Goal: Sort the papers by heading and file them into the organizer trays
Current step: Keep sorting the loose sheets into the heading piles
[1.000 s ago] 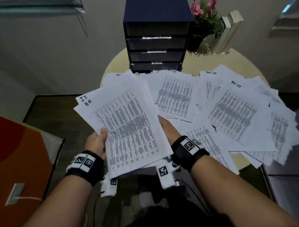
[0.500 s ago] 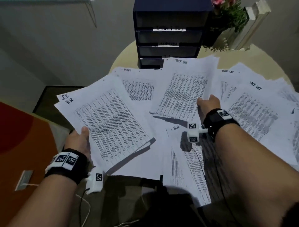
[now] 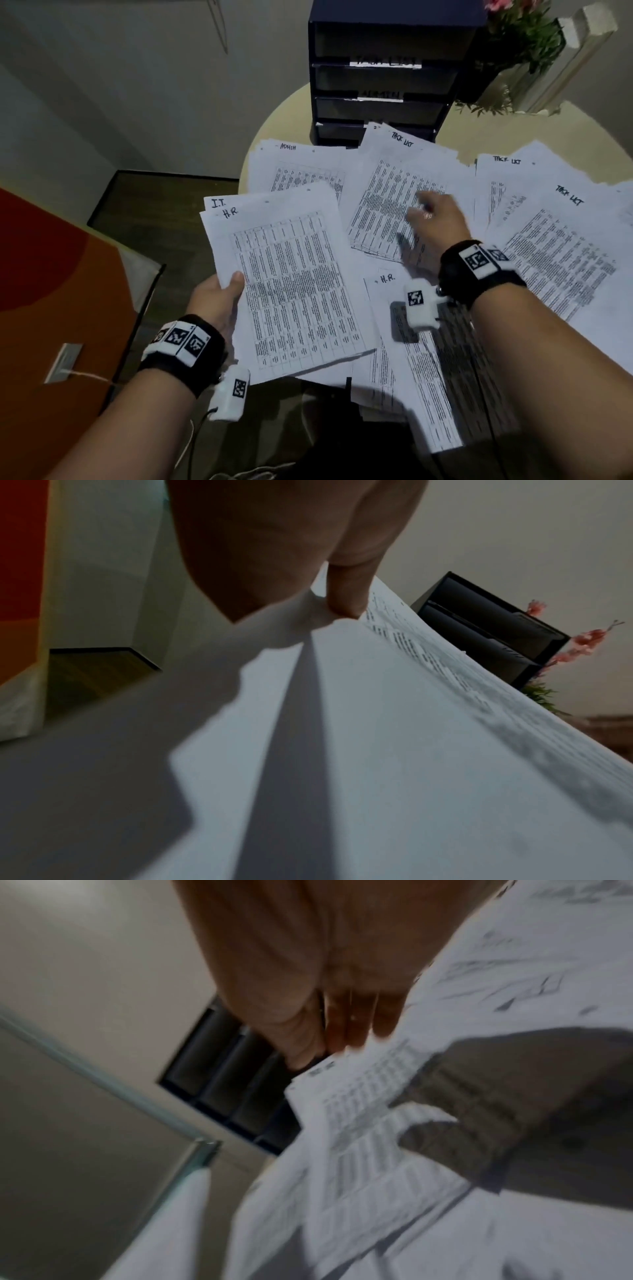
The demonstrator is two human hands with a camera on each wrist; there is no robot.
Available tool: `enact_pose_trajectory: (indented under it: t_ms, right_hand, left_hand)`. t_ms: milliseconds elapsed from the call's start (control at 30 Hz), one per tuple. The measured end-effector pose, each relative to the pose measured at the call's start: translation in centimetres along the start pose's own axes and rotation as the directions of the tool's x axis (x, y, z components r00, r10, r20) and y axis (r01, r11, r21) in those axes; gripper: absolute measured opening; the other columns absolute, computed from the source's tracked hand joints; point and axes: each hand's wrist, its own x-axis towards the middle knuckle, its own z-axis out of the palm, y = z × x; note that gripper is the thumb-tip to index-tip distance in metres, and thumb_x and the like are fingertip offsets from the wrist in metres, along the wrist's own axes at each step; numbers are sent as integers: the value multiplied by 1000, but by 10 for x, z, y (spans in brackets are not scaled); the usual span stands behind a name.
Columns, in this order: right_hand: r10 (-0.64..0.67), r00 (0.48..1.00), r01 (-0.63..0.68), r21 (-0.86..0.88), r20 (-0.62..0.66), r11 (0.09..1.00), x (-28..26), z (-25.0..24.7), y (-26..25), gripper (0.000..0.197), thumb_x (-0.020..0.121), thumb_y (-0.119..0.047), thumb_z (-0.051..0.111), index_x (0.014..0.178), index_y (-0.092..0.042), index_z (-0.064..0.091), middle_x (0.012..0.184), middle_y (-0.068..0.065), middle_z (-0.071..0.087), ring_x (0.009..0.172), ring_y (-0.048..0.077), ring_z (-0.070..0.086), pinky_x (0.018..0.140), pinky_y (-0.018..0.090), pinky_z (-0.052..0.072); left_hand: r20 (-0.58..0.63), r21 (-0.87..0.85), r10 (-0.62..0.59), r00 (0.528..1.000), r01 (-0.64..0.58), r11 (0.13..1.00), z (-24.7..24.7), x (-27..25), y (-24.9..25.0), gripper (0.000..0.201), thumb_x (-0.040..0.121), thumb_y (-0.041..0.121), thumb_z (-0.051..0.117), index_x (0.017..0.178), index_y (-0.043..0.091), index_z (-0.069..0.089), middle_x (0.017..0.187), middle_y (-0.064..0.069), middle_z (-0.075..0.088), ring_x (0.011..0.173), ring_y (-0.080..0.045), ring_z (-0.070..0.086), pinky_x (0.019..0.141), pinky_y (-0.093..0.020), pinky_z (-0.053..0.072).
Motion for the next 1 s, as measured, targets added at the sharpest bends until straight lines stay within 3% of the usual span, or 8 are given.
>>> enact_pose_trajectory:
  t_ms: [100,167,267,333,500,733,900,1000]
  right_hand:
    - [-3,920,-54,135,393,989,-50,14,-15,29,94,-38,62,115,-19,63,102,0,69,92,16,66,88,36,55]
    - [30,859,-107,121,511,987,-75,25,-13,24,95,-40,61,107,-19,58,83,-12,65,71,3,62,66,24,52]
    - [118,899,-248,268,421,931,-100,43,0,18,96,-8,60,113,-7,62,94,0,71,75,8,66,64,17,48]
    - [112,947,-181,211,302,961,-107,47,9,17,93,-8,61,110,-10,64,100,4,70,85,16,64,66,21,46]
    - [167,974,-195,196,151,961,-111,48,27,11,92,-11,59,101,-8,64,100,10,69,93,29,65,83,36,52]
    - [252,964,-265,208,86,942,-115,49,42,15,88,-12,54,97,-17,65,91,14,68,87,35,66,78,45,57]
    - [275,946,-231,241,-170,943,-104,19,46,21,92,-6,49,108,-13,62,92,13,65,79,28,61,64,30,49]
    - [284,929,-234,220,-236,947,-92,-4,53,16,96,-7,45,107,-14,55,90,14,58,78,28,55,64,31,44]
  left_hand:
    - [52,-10,15,999,-14,1000,11,-5,1,21,103,14,49,118,14,64,104,-4,73,91,-19,70,64,-32,56]
    - [61,-10,28,998,-28,1000,17,-7,-2,21,100,15,54,119,11,65,107,-6,73,96,-23,71,80,-40,57]
    - [63,13,44,997,-45,999,19,-4,-11,43,87,37,72,124,17,63,117,-1,71,110,-23,66,101,-50,47]
    - [81,50,5,997,-9,999,16,8,-20,56,77,45,74,125,20,60,117,-2,71,112,-25,65,100,-54,46]
    - [109,240,33,994,-59,969,8,4,-26,27,94,-8,52,116,6,60,108,-12,71,100,-28,68,96,-46,51]
    - [-51,385,122,991,-93,918,-26,15,-33,10,93,1,59,95,9,66,95,-6,74,87,-25,70,87,-44,56]
    - [-241,524,261,935,-101,846,-61,23,-19,24,98,14,53,117,4,63,115,-15,66,103,-37,62,91,-38,46]
    - [-318,575,248,915,-21,818,-86,34,-11,35,101,24,47,127,4,59,129,-23,59,114,-44,55,96,-42,42]
